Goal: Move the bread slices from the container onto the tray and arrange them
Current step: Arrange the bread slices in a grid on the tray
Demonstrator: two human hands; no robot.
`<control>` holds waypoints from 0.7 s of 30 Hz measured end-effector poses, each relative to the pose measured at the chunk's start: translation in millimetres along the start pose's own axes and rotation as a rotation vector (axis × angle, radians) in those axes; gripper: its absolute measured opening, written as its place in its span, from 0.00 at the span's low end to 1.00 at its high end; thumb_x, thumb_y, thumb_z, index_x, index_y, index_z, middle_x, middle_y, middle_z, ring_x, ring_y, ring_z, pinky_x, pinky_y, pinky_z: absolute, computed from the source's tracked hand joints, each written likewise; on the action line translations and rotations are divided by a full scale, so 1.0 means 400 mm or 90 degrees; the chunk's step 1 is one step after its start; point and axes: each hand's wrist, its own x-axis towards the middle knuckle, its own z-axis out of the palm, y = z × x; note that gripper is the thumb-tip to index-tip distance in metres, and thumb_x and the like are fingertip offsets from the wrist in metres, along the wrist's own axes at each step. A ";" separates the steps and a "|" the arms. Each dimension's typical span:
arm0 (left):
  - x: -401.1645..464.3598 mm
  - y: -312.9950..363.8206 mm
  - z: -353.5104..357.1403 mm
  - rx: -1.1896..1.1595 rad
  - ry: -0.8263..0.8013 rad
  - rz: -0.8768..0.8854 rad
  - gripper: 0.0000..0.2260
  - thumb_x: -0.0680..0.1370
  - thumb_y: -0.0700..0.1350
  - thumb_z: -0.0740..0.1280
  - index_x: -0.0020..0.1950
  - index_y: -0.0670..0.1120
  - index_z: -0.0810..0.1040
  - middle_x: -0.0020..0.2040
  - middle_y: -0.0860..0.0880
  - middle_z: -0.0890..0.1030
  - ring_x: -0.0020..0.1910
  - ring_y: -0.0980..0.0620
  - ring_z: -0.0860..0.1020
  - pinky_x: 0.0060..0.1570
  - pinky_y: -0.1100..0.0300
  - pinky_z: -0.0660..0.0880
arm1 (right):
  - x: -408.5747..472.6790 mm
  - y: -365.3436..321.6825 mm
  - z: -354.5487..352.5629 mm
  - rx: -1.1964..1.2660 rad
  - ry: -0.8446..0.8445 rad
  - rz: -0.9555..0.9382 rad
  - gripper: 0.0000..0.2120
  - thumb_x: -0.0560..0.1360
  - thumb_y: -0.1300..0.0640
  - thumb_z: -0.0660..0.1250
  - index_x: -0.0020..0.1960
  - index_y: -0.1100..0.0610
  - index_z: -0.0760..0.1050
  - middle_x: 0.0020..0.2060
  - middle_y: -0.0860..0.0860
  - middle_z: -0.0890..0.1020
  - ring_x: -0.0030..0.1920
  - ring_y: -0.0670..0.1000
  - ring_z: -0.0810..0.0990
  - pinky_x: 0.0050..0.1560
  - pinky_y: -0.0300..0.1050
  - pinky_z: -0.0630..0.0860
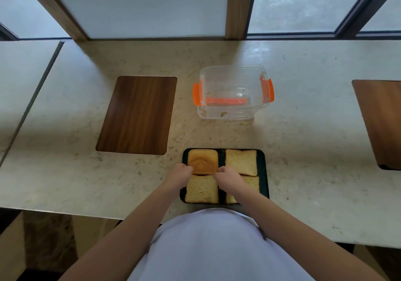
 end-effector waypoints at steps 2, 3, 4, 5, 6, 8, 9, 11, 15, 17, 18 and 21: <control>0.001 0.000 -0.001 -0.002 -0.002 0.006 0.06 0.73 0.40 0.60 0.37 0.46 0.64 0.37 0.44 0.64 0.40 0.47 0.65 0.43 0.50 0.65 | -0.001 0.001 0.002 0.004 0.002 0.000 0.10 0.76 0.62 0.58 0.54 0.61 0.74 0.39 0.55 0.70 0.38 0.53 0.67 0.35 0.45 0.61; 0.003 -0.004 -0.001 -0.002 -0.004 0.017 0.08 0.73 0.40 0.60 0.36 0.46 0.63 0.37 0.45 0.64 0.40 0.47 0.65 0.43 0.50 0.66 | -0.002 0.001 0.003 0.002 0.008 -0.001 0.06 0.75 0.62 0.57 0.47 0.58 0.73 0.37 0.54 0.68 0.37 0.52 0.67 0.35 0.45 0.61; -0.002 -0.003 -0.001 0.000 -0.003 0.021 0.09 0.72 0.40 0.60 0.34 0.47 0.63 0.35 0.45 0.64 0.39 0.47 0.65 0.43 0.50 0.66 | 0.000 0.001 0.002 0.002 0.012 -0.001 0.04 0.75 0.62 0.57 0.44 0.57 0.70 0.36 0.53 0.67 0.36 0.51 0.66 0.35 0.45 0.60; 0.000 -0.006 -0.001 0.002 0.000 0.029 0.10 0.73 0.40 0.60 0.33 0.48 0.62 0.34 0.46 0.63 0.38 0.48 0.65 0.43 0.50 0.66 | 0.001 0.001 0.002 0.003 0.015 -0.004 0.03 0.75 0.62 0.57 0.44 0.58 0.70 0.35 0.52 0.67 0.35 0.51 0.66 0.35 0.45 0.61; -0.005 -0.005 -0.001 0.003 0.002 0.033 0.11 0.73 0.40 0.60 0.33 0.48 0.61 0.33 0.47 0.62 0.37 0.48 0.64 0.43 0.50 0.66 | 0.001 0.001 0.002 0.003 0.014 -0.005 0.04 0.75 0.61 0.58 0.46 0.58 0.71 0.35 0.52 0.68 0.35 0.51 0.66 0.35 0.45 0.62; -0.005 -0.011 0.004 0.024 0.006 0.050 0.12 0.74 0.40 0.60 0.33 0.48 0.60 0.33 0.48 0.62 0.34 0.50 0.62 0.41 0.52 0.65 | -0.004 0.001 0.001 -0.001 0.010 -0.008 0.12 0.76 0.59 0.58 0.58 0.60 0.74 0.38 0.53 0.73 0.38 0.52 0.72 0.37 0.45 0.67; -0.009 -0.013 0.008 0.054 0.020 0.074 0.11 0.75 0.41 0.60 0.34 0.47 0.62 0.33 0.49 0.63 0.33 0.50 0.63 0.40 0.54 0.65 | -0.006 0.002 -0.001 -0.001 0.012 -0.012 0.17 0.77 0.58 0.59 0.64 0.61 0.73 0.43 0.55 0.78 0.42 0.54 0.77 0.40 0.46 0.72; -0.027 -0.010 0.021 0.165 0.074 0.166 0.05 0.75 0.43 0.61 0.41 0.44 0.71 0.39 0.47 0.72 0.36 0.49 0.71 0.39 0.54 0.69 | -0.009 0.010 -0.012 0.010 0.043 -0.028 0.23 0.78 0.57 0.60 0.72 0.63 0.68 0.60 0.59 0.79 0.59 0.59 0.79 0.57 0.53 0.77; -0.077 0.027 0.087 0.242 0.062 0.363 0.09 0.77 0.46 0.61 0.56 0.48 0.74 0.55 0.49 0.74 0.52 0.52 0.73 0.50 0.56 0.70 | -0.027 0.058 -0.093 0.068 0.165 -0.056 0.22 0.80 0.56 0.61 0.73 0.56 0.68 0.69 0.53 0.75 0.67 0.52 0.72 0.62 0.48 0.69; -0.093 0.059 0.131 0.203 -0.056 0.317 0.11 0.78 0.46 0.60 0.60 0.51 0.74 0.54 0.50 0.74 0.52 0.52 0.74 0.49 0.58 0.69 | -0.037 0.103 -0.149 0.087 0.229 -0.043 0.22 0.79 0.58 0.60 0.73 0.58 0.68 0.68 0.54 0.75 0.67 0.53 0.72 0.62 0.49 0.70; -0.095 0.072 0.151 0.181 -0.107 0.265 0.17 0.78 0.46 0.60 0.67 0.50 0.72 0.53 0.51 0.75 0.50 0.53 0.75 0.47 0.59 0.69 | -0.043 0.125 -0.174 0.092 0.246 -0.025 0.23 0.79 0.59 0.60 0.73 0.59 0.68 0.69 0.55 0.74 0.66 0.54 0.72 0.61 0.49 0.70; -0.074 0.090 0.202 0.211 -0.149 0.153 0.18 0.79 0.44 0.58 0.68 0.42 0.70 0.40 0.52 0.68 0.36 0.56 0.67 0.34 0.59 0.64 | -0.050 0.168 -0.215 0.076 0.228 0.035 0.24 0.79 0.59 0.59 0.74 0.60 0.66 0.66 0.55 0.76 0.63 0.55 0.75 0.62 0.54 0.74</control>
